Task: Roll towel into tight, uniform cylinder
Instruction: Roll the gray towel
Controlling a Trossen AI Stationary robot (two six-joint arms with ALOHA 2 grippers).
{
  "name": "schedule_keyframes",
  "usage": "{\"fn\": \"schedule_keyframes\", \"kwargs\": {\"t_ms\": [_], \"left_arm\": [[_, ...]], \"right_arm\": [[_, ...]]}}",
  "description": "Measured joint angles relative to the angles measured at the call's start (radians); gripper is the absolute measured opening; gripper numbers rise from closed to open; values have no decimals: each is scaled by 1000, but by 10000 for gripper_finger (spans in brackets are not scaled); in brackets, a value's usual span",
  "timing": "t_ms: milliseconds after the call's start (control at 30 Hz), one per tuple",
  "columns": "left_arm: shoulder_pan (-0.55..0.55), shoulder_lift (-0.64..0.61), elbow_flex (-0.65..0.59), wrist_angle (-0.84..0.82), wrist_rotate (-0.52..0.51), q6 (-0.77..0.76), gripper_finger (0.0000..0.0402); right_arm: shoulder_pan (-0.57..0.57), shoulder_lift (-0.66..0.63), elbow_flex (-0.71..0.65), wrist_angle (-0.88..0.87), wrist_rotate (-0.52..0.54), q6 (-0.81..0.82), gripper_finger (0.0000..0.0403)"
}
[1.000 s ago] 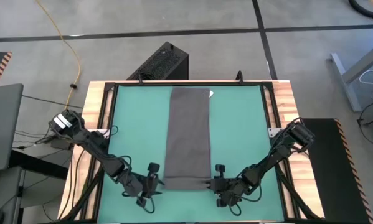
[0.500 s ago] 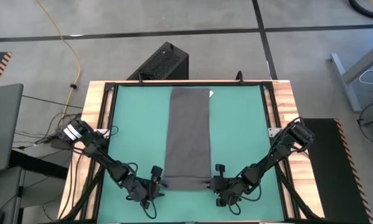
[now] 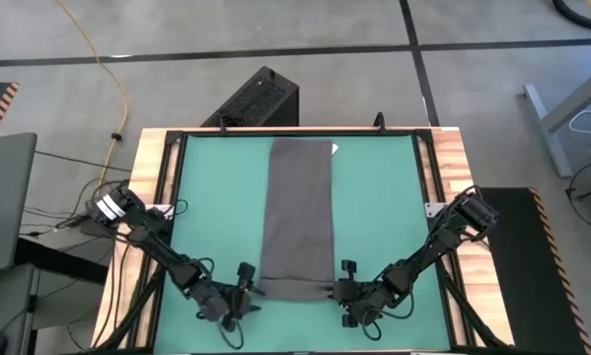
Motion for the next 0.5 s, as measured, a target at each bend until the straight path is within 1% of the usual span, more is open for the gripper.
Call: {"fn": "schedule_keyframes", "kwargs": {"t_ms": [133,167,267,400,500], "left_arm": [[-20,-34,1,4,-82,62,183],[-21,-34,1,3,-88,74,183],[-12,-32,1,-15,-61,70,183],[7,-29,1,-88,-41,4,183],[22,-29,1,-101,4,-18,183]], "right_arm": [[0,0,0,0,-1,0,66],[0,0,0,0,0,0,66],[0,0,0,0,-1,3,66],[0,0,0,0,-1,3,66],[0,0,0,0,-2,3,66]]}}
